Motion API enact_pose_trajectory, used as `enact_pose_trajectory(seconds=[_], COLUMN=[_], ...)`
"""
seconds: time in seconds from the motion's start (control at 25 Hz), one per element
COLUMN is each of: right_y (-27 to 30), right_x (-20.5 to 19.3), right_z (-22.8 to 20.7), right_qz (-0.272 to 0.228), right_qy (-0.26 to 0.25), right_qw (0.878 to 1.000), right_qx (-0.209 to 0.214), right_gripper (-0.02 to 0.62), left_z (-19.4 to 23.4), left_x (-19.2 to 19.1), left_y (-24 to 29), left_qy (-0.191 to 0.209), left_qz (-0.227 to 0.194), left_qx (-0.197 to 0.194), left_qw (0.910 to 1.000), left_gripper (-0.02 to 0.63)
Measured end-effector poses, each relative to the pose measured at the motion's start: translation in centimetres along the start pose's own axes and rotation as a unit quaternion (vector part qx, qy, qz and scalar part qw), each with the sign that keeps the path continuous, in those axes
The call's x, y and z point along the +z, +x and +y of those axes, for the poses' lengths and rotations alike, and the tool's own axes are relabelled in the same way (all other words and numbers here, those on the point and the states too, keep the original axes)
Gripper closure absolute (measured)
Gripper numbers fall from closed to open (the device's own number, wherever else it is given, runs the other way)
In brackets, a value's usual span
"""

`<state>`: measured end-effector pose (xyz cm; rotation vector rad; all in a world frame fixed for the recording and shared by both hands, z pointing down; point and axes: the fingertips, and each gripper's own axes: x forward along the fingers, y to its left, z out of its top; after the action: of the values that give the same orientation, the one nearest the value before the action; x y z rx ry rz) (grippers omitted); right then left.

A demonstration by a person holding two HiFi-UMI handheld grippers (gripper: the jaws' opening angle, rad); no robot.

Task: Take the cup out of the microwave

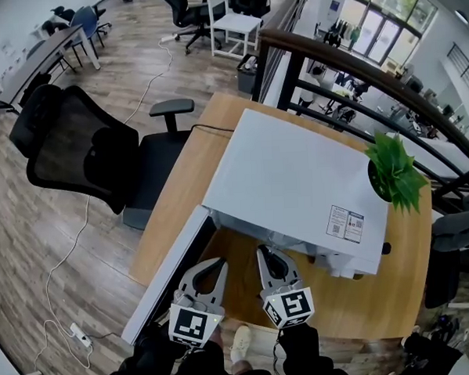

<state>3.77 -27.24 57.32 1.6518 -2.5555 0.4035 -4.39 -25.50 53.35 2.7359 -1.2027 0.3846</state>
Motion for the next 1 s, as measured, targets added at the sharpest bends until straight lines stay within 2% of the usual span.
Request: enact_pose_trajectory(seconds=[0.2, 0.44, 0.68, 1.0], right_y=[-1.4, -3.6, -6.2, -10.5], right_x=[0.1, 0.4, 1.0, 2.4], right_z=[0.4, 0.9, 1.5, 2.7], right_qz=[-0.003, -0.008, -0.013, -0.027], right_qy=[-0.003, 0.000, 0.001, -0.008], right_qw=[1.000, 1.000, 1.000, 0.999], right_qx=[-0.003, -0.008, -0.019, -0.024], right_gripper=[0.577, 0.576, 0.575, 0.575], left_z=[-1.1, -2.4, -4.1, -6.6], left_x=[0.2, 0.9, 1.4, 3.2], left_y=[-0.8, -1.8, -3.2, -5.2], left_qy=[0.003, 0.009, 0.011, 0.019], left_qz=[0.013, -0.007, 0.002, -0.031], left_qx=[-0.009, -0.015, -0.023, -0.028], left_qw=[0.9999, 0.9998, 0.9997, 0.9989], left_gripper=[0.581, 0.581, 0.581, 0.581])
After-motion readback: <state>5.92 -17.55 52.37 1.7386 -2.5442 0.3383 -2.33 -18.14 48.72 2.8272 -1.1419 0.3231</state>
